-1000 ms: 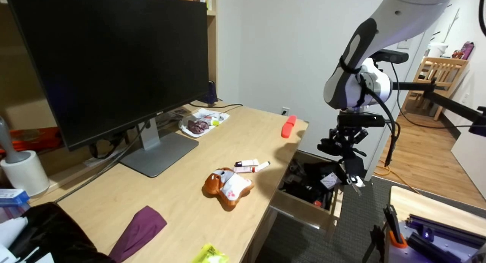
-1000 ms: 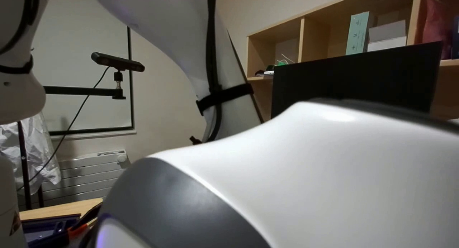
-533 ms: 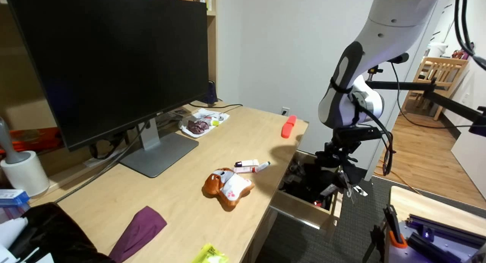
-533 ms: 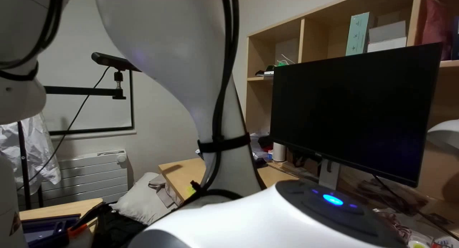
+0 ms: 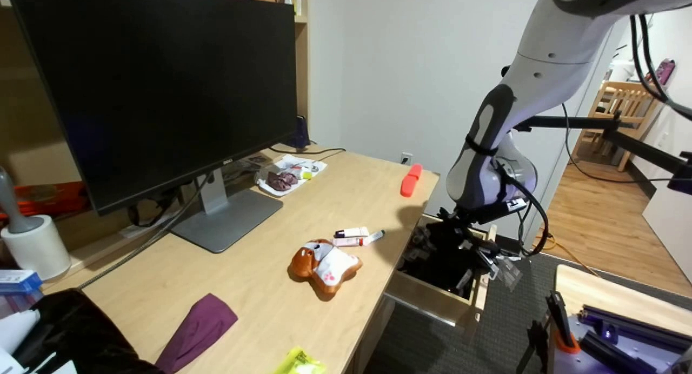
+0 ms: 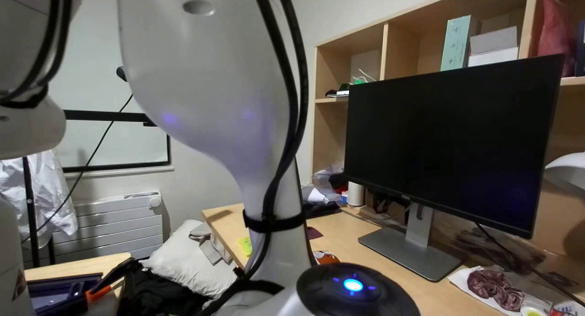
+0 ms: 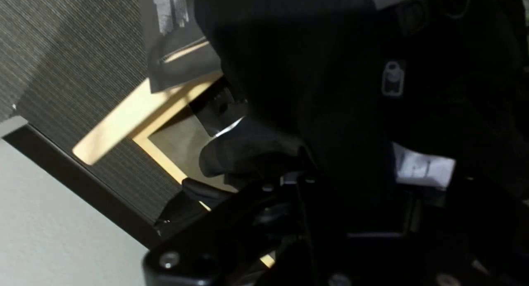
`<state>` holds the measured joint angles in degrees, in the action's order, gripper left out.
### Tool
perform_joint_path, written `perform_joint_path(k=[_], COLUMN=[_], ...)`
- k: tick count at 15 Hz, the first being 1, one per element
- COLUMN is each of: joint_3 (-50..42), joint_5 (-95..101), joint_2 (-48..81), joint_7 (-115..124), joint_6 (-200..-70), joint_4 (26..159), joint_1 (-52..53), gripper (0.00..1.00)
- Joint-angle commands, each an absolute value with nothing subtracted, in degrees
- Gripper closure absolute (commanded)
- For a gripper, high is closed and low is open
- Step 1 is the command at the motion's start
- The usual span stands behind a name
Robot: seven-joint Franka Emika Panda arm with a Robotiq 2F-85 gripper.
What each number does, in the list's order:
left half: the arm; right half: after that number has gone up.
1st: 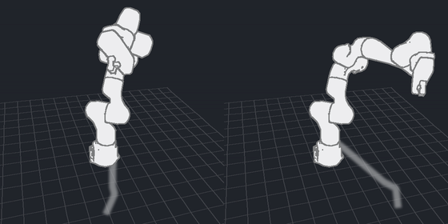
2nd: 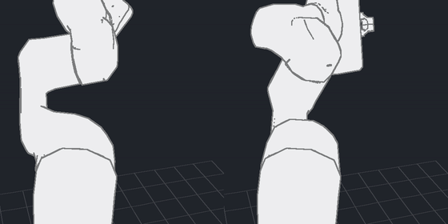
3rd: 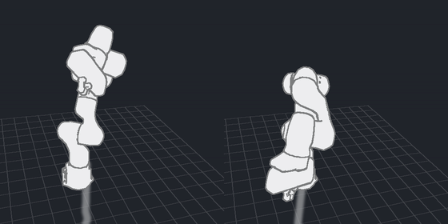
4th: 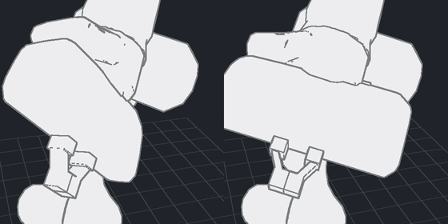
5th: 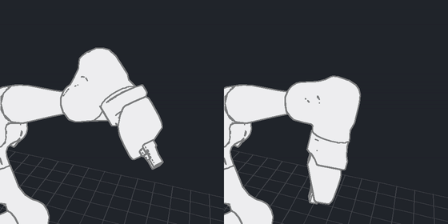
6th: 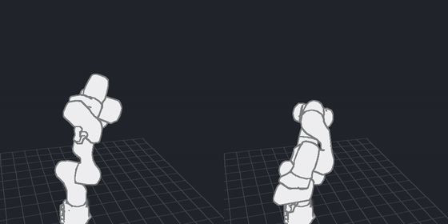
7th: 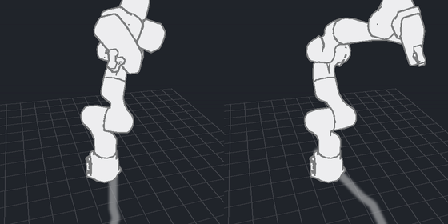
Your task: Pick the pair of gloves on the desk and put them in the drawer
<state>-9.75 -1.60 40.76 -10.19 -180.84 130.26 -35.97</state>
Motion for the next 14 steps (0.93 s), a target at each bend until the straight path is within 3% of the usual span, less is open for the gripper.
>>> perform_joint_path(k=[1,4,6,14], joint_3=[-4.62,-2.87,-3.1,-4.41], joint_5=[3.57,6.18,6.25,3.84], joint_2=[42.42,43.39,43.23,37.82], joint_7=[-14.53,-14.27,-13.14,-9.26], joint_6=[-185.25,-185.52,-184.63,-182.35], joint_4=[129.9,129.17,129.18,133.21], joint_1=[-42.57,-45.42,-45.28,-42.56], gripper=[0.91,0.91,0.64,0.14])
